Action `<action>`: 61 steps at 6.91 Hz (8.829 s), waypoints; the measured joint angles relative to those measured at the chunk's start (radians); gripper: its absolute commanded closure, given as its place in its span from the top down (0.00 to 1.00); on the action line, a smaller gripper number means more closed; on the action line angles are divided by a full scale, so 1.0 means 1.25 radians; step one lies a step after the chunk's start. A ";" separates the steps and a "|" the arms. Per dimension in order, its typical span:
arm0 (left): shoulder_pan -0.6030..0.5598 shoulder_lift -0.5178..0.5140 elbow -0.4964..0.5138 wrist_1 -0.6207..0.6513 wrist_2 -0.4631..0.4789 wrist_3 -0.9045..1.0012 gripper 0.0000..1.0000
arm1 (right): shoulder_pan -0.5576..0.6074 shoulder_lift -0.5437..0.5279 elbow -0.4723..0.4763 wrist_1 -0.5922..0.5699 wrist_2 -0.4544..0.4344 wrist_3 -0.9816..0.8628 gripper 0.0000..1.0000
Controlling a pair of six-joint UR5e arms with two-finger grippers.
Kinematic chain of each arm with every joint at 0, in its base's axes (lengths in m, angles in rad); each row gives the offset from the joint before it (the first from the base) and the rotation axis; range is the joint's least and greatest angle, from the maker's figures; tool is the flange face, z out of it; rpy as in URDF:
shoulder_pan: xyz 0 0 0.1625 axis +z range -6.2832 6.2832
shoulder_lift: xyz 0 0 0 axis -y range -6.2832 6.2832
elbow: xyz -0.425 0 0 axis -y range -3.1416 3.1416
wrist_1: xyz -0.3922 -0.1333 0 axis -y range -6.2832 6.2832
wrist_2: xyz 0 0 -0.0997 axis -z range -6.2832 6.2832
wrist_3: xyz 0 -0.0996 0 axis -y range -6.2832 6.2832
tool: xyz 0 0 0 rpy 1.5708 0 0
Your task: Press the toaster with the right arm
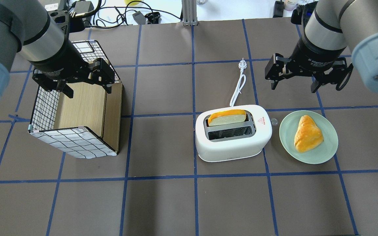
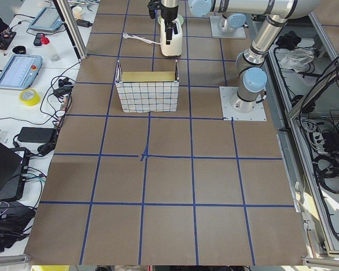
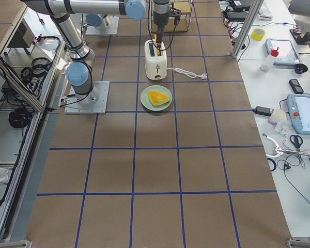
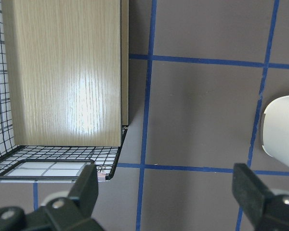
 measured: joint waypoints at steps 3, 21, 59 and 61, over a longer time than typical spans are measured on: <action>0.000 0.000 0.000 0.000 0.000 0.000 1.00 | 0.000 0.000 0.001 0.000 0.000 0.000 1.00; 0.000 0.000 0.000 0.000 0.000 0.000 1.00 | -0.001 0.004 0.022 -0.041 -0.002 -0.014 0.89; 0.000 0.000 0.000 0.000 -0.001 0.000 1.00 | -0.327 0.152 0.357 -0.299 0.460 -0.450 0.00; 0.000 0.000 0.000 0.000 0.000 0.000 1.00 | -0.325 0.126 0.337 -0.289 0.426 -0.372 0.00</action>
